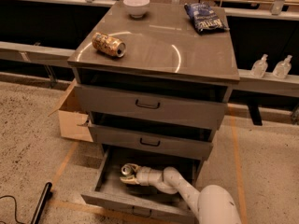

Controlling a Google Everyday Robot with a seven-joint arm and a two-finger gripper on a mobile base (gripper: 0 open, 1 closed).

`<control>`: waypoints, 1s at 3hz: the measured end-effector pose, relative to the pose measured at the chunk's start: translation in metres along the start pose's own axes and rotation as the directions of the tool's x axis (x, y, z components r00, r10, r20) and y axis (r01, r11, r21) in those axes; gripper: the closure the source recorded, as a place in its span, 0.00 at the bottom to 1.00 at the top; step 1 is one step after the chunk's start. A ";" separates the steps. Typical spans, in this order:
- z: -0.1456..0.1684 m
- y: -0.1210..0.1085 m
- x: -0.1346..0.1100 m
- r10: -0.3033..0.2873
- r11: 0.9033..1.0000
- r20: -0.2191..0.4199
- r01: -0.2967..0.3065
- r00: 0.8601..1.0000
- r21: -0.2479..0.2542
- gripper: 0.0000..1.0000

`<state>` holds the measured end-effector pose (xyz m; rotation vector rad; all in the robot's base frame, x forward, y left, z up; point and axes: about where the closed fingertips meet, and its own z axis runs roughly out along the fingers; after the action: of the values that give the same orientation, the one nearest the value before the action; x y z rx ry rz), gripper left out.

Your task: Place green can into bottom drawer

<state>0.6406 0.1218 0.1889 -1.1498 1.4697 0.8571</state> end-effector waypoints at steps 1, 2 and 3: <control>0.001 -0.001 0.005 0.000 1.000 -0.014 0.000 1.000 0.020 0.15; -0.002 -0.004 0.004 -0.006 0.999 -0.022 0.007 1.000 0.048 0.14; -0.027 -0.007 -0.004 -0.014 0.997 -0.056 0.019 0.998 0.077 0.45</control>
Offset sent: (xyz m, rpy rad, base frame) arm 0.0061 -0.0150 -0.0004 -0.0396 -0.0251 -0.0894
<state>0.6396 0.0958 0.1993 -1.1341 1.5235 0.7555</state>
